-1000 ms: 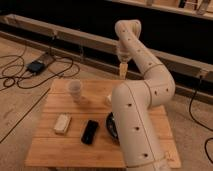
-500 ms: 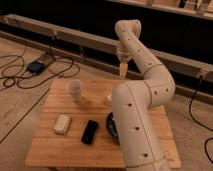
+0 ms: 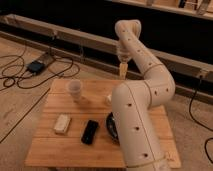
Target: Move the arm in a circular motion
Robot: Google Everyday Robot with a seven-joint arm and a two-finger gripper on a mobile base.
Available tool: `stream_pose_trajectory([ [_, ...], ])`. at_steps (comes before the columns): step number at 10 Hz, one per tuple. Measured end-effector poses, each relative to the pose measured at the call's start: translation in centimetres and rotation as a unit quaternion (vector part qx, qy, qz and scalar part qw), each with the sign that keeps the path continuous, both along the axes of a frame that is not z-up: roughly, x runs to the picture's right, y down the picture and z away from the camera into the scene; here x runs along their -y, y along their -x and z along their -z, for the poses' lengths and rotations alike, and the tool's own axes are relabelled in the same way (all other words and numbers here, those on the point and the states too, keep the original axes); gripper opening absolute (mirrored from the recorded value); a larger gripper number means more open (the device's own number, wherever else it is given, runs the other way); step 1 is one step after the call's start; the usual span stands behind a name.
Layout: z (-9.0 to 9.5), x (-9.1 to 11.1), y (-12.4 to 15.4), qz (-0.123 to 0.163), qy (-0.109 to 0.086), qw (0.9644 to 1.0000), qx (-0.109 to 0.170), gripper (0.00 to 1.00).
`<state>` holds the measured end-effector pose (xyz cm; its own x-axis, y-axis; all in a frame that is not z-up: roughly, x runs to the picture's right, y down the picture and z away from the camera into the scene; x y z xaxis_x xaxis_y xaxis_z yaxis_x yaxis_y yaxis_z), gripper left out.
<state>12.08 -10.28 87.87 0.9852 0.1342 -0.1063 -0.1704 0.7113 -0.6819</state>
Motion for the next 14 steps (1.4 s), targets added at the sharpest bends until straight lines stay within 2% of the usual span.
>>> stream_pose_trajectory([
  [5,0.2,-0.1,-0.1,0.004,0.003,1.0,0.003,0.8],
  [7,1.3,0.0,-1.1,0.036,0.004,0.9993,0.001,0.8],
  [9,3.0,1.0,-3.7,0.1,-0.013,0.9942,-0.038,0.8],
  [10,4.2,1.6,-5.0,0.133,-0.027,0.989,-0.058,0.8],
  [11,5.3,1.6,-5.3,0.155,-0.037,0.9853,-0.063,0.8],
  [12,7.0,1.0,-4.8,0.178,-0.048,0.9813,-0.055,0.8],
  [14,10.0,-1.1,-1.9,0.201,-0.061,0.9776,-0.011,0.8],
])
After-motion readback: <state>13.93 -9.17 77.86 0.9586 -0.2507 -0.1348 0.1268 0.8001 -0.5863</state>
